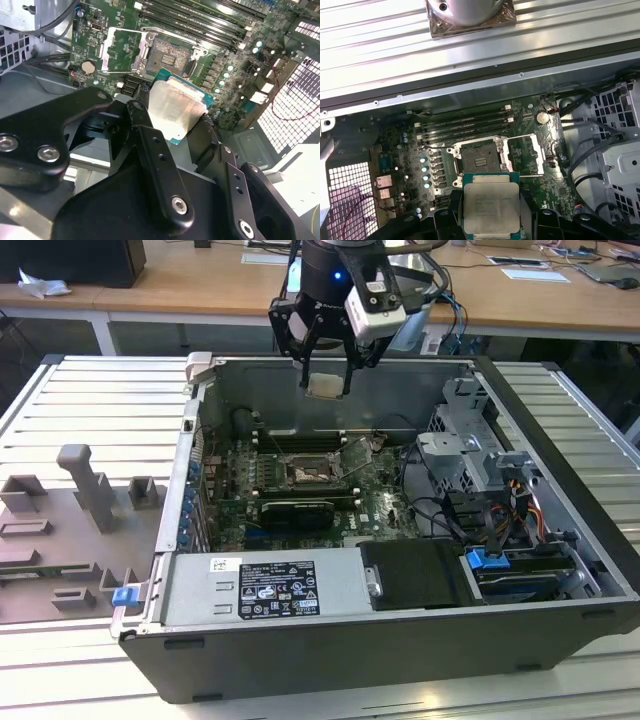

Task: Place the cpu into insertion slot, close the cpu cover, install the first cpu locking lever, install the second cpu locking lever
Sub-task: 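Place the cpu into insertion slot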

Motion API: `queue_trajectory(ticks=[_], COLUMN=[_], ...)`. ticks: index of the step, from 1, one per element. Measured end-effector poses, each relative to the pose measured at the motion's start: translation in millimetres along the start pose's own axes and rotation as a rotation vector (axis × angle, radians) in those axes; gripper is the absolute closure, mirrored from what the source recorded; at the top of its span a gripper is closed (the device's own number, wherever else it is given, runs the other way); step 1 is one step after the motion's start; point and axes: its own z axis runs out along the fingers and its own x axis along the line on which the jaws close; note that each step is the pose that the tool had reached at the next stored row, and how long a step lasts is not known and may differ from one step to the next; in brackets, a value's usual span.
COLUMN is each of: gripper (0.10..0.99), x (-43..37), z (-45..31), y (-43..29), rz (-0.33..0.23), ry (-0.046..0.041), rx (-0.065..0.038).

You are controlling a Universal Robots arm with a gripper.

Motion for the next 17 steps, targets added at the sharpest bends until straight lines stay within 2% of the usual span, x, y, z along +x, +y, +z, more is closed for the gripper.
queue_trajectory(ticks=[17], gripper=[0.545], x=[0.0], z=[0.0], y=[0.0], rz=[0.095], ry=[-0.0085], rx=[-0.002])
